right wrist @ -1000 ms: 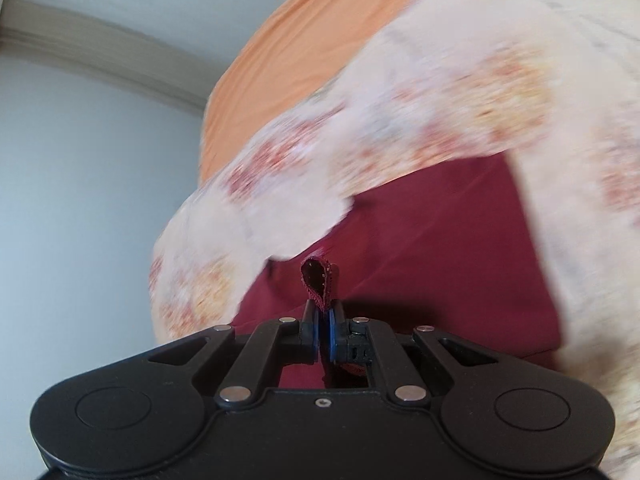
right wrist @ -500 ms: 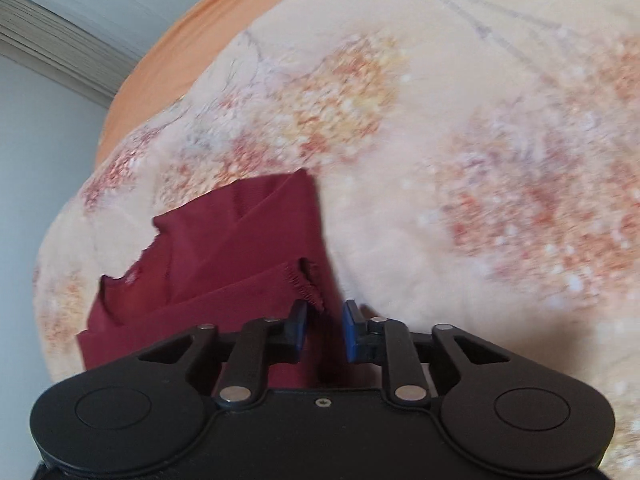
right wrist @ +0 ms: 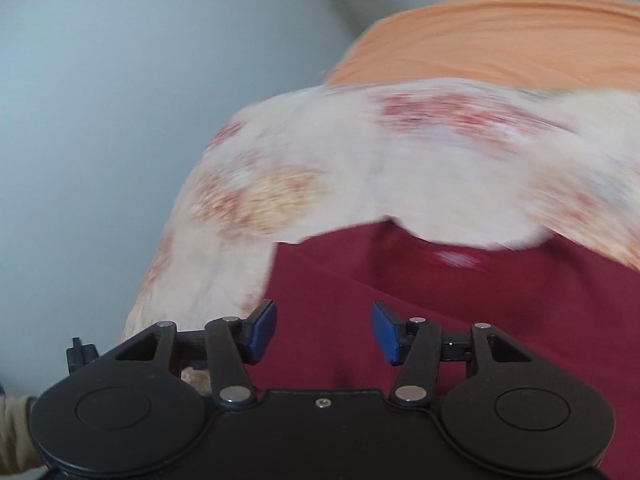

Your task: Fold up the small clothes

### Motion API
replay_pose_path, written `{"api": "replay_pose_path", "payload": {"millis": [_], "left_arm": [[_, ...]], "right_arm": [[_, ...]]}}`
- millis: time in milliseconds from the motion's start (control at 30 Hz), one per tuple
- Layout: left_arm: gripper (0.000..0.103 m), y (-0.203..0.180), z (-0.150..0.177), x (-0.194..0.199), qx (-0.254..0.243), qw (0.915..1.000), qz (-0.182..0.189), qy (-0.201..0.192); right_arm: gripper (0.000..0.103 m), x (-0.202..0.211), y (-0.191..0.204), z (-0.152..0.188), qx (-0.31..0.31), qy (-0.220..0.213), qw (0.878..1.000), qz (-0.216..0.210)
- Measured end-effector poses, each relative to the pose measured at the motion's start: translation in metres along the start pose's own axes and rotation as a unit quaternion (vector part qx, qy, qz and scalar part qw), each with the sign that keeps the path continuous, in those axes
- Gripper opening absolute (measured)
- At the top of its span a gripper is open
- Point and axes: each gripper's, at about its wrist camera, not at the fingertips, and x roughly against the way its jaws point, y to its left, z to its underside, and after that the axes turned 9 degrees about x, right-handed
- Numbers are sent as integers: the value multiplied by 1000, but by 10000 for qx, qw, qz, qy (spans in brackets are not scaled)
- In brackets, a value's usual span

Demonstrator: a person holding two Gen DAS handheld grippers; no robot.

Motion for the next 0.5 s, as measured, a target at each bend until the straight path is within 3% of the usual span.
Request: {"api": "replay_pose_path", "payload": {"millis": [67, 200, 400, 500], "left_arm": [[27, 0, 4, -4, -41, 9999, 128, -29], [24, 4, 10, -7, 36, 9995, 306, -119], [18, 9, 16, -7, 39, 9986, 493, -213], [12, 12, 18, -8, 68, 9977, 658, -171]], "right_arm": [[54, -37, 18, -22, 470, 123, 9988, -13], [46, -97, 32, -54, 877, 429, 9952, -35], [35, -156, 39, -66, 1377, 1176, 9834, -96], [5, -176, 40, -64, 1539, 1656, 9741, -73]]}}
